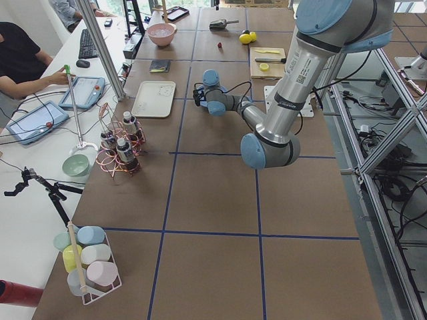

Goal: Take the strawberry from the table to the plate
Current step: 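Slide the plate to table center with left gripper while right gripper grasps strawberry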

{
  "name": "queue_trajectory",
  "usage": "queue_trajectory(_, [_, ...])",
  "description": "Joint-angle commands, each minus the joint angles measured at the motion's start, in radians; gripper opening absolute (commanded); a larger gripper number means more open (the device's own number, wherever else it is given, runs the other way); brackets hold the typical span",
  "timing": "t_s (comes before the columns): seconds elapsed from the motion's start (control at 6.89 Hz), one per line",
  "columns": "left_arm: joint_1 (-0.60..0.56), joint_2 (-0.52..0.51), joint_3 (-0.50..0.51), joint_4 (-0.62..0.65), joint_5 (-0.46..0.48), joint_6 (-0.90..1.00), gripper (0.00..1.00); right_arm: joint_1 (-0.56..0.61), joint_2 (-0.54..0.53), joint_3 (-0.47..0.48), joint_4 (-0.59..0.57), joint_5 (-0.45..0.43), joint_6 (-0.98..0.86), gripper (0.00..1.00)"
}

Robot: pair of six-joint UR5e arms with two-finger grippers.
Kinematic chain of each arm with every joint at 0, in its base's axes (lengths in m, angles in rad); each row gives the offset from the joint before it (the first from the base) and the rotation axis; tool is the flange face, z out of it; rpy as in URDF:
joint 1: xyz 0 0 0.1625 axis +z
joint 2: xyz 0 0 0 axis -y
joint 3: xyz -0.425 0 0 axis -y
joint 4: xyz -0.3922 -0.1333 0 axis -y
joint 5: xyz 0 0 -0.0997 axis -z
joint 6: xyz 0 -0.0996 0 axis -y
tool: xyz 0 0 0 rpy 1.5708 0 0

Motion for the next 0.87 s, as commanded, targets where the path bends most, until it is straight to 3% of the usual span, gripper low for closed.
queue_trajectory(0.0, [0.003, -0.003, 0.007, 0.010, 0.003, -0.005, 0.00, 0.000, 0.000, 0.000, 0.003, 0.002, 0.000, 1.00])
queue_trajectory(0.29, [0.003, 0.003, 0.005, 0.010, 0.003, -0.003, 0.36, -0.008, 0.000, 0.000, 0.017, 0.002, 0.000, 1.00])
queue_trajectory(0.44, [0.002, 0.003, -0.005, 0.012, 0.003, -0.003, 0.48, -0.024, -0.002, 0.000, 0.058, 0.004, 0.024, 1.00])
queue_trajectory(0.58, [-0.003, 0.012, -0.037, 0.018, 0.002, -0.003, 0.48, -0.070, -0.006, 0.000, 0.122, 0.010, 0.119, 1.00])
queue_trajectory(0.73, [-0.009, 0.041, -0.089, 0.019, 0.000, -0.005, 0.49, -0.154, -0.018, -0.006, 0.260, 0.002, 0.313, 1.00])
